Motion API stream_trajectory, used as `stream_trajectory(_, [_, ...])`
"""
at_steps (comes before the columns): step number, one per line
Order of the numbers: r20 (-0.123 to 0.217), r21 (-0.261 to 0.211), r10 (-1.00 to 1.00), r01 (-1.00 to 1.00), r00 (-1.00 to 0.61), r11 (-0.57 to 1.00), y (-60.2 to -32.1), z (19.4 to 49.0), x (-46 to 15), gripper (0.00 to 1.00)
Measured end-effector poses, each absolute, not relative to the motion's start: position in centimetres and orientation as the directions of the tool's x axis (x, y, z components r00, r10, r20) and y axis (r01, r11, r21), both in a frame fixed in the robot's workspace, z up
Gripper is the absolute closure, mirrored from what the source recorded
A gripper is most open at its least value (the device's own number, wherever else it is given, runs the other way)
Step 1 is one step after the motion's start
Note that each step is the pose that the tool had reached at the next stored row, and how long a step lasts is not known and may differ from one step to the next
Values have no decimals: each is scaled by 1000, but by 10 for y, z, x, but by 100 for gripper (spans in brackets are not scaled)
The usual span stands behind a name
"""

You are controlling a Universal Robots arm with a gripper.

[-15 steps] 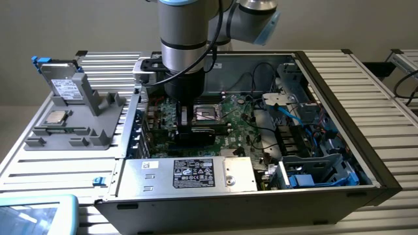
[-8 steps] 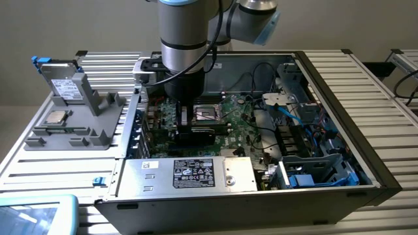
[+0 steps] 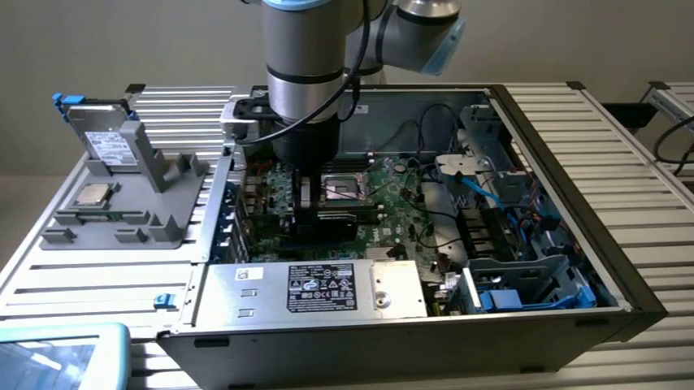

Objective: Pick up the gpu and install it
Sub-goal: 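Insert the gpu into the slot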

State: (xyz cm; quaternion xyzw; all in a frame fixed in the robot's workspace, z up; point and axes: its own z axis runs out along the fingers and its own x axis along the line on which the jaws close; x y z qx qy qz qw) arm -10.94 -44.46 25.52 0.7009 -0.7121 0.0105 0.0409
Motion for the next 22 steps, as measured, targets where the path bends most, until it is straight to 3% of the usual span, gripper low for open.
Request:
stream_trajectory(16, [77,42,-997,-999,-14,17,-444,284,-109,58])
stream_trajectory(19, [79,42,-997,-999,-14,18,-444,287,-109,67])
stream_trajectory(20, [80,42,-997,-999,-14,18,-444,288,-109,80])
stream_trajectory(22, [81,42,-997,-999,-14,18,-444,289,-109,85])
